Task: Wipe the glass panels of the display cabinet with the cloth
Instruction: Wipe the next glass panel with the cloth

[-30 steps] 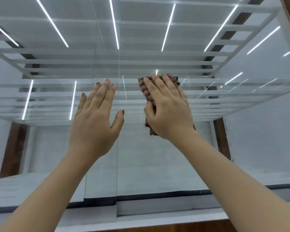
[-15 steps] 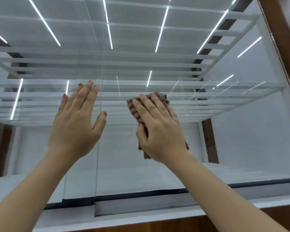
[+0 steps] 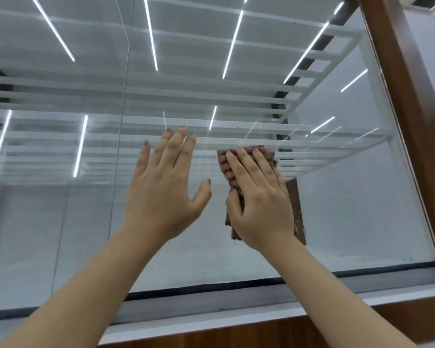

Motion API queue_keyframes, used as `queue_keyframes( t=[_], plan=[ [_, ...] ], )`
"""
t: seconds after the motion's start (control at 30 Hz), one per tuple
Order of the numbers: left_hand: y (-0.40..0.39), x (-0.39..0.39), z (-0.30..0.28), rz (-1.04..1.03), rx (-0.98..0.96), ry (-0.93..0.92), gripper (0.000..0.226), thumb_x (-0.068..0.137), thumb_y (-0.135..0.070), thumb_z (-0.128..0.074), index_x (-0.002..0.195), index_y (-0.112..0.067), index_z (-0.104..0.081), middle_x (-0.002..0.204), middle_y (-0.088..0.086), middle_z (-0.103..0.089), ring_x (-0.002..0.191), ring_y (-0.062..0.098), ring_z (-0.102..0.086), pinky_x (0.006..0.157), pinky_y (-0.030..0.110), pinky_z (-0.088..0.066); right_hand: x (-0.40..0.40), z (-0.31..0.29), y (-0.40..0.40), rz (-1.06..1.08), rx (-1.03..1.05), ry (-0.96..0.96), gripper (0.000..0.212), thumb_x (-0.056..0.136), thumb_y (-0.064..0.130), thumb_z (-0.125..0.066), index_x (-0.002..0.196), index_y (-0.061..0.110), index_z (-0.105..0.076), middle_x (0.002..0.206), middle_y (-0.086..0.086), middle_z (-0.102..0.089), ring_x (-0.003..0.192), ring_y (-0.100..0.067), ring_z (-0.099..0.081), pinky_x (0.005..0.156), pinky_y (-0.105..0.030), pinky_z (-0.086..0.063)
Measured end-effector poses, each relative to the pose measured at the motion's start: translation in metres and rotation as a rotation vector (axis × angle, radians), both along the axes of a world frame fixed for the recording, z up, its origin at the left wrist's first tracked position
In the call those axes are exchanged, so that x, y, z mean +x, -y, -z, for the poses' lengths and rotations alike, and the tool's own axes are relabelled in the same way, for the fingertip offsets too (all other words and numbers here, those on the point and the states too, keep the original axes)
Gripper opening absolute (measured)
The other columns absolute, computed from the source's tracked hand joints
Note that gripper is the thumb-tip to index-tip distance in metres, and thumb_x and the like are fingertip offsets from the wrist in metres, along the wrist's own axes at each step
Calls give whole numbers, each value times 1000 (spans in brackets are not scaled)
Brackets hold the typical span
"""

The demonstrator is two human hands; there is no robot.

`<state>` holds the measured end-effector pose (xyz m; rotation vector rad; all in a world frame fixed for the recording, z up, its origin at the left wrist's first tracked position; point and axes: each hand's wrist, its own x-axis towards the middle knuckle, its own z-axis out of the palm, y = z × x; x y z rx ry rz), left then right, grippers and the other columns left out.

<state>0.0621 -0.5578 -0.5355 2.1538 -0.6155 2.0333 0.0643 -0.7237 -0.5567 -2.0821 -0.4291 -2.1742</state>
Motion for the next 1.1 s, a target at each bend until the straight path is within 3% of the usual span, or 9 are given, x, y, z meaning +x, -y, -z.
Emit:
queue_keyframes(
  t=[0.13, 0.3, 0.47, 0.57, 0.7, 0.9, 1.1],
  plan=[
    [15, 13, 3, 1, -14, -14, 74, 84, -52, -25, 146, -11, -23, 154, 7, -22, 142, 23, -15, 115, 43, -7, -1, -17, 9, -6, -72, -14, 56, 86, 32, -32, 140, 21, -39, 149, 2, -35, 140, -17, -23, 115, -40, -17],
    [17, 16, 5, 2, -25, -3, 73, 85, -51, -25, 146, -11, -23, 154, 7, -21, 142, 23, -13, 115, 44, -7, -4, -36, 43, -10, 17, -1, 58, 85, 34, -27, 142, 23, -37, 150, 4, -33, 141, -14, -20, 115, -37, -14],
    [19, 17, 6, -1, -39, 6, 73, 85, -50, -25, 146, -10, -23, 154, 7, -20, 142, 23, -13, 115, 45, -8, -6, 4, 74, -1, 121, 32, 57, 86, 31, -30, 142, 19, -36, 149, 2, -33, 140, -15, -22, 115, -42, -21],
    [19, 17, 6, 0, -43, 9, 73, 85, -49, -25, 147, -10, -22, 154, 8, -19, 143, 23, -12, 115, 44, -6, -4, 25, 70, 14, -4, 29, 54, 88, 29, -35, 141, 18, -38, 148, 0, -36, 140, -17, -24, 113, -46, -24],
    [18, 17, 6, -4, -42, 6, 73, 85, -49, -25, 147, -11, -22, 155, 7, -19, 143, 22, -12, 116, 44, -6, -4, -2, 61, 5, -87, 3, 55, 86, 30, -33, 140, 19, -40, 148, 1, -36, 140, -16, -24, 113, -45, -24],
    [18, 18, 6, -22, -39, 16, 73, 85, -50, -25, 147, -11, -21, 155, 7, -18, 143, 22, -12, 115, 44, -6, -7, -53, 95, 13, 69, -4, 57, 87, 32, -30, 143, 23, -34, 150, 4, -31, 141, -15, -21, 116, -42, -17],
    [19, 19, 6, -23, -42, 16, 72, 84, -49, -26, 146, -11, -22, 154, 8, -21, 142, 24, -14, 114, 44, -6, -9, -19, 131, 12, 150, 8, 56, 89, 30, -33, 144, 20, -32, 150, 3, -31, 141, -15, -19, 116, -39, -15]
  ],
)
